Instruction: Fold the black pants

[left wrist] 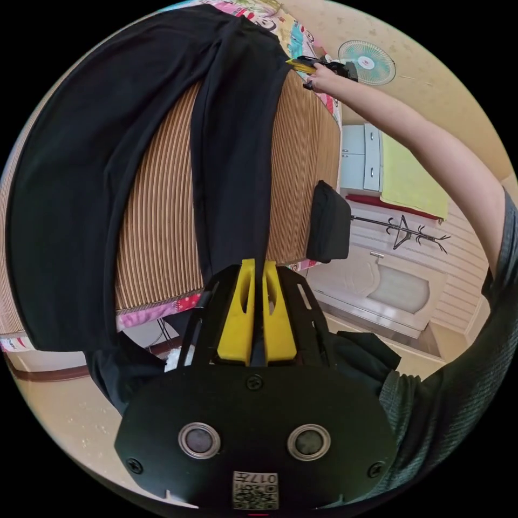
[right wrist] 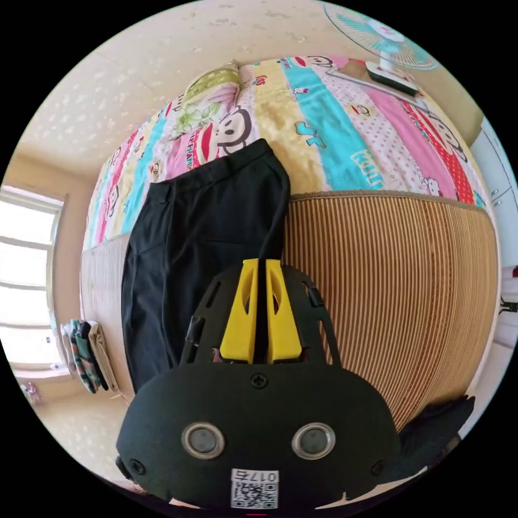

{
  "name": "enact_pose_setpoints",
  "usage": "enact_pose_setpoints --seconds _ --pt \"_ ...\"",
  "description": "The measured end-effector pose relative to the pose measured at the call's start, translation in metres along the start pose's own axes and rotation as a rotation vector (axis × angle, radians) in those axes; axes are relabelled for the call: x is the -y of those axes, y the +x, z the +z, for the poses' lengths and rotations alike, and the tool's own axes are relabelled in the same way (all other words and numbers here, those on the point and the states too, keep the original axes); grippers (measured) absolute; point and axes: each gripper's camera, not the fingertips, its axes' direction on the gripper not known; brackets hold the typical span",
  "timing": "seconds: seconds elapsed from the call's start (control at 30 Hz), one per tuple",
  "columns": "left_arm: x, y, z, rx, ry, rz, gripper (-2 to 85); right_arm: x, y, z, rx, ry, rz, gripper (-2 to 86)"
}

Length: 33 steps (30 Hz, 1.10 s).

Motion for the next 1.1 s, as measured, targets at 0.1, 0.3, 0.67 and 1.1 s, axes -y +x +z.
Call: enact_pose_setpoints --seconds 0.1,0.3,0.67,1.1 --pt "-0.012 -0.008 -0.02 -0.05 0.037 0.003 -0.8 0.004 -0.087 -0.013 -0.041 0.082 -0.236 3.1" --pt "-0.056 -0.049 -0.111 -0.022 0.138 -0.039 -0.7 0.037 -0.24 -0.01 0.173 0.122 -0.424 3.5" --pt "-0.051 -0.191 -0.167 0.308 0.056 -0.216 -0.6 -0.027 -0.187 0.098 0.516 -0.108 -0.377 7.7" --pt "-0.052 -0.16 -0.179 0.315 -0.053 -0.095 -0.5 -0.319 -0.043 0.192 0.571 -0.375 0.019 5.7"
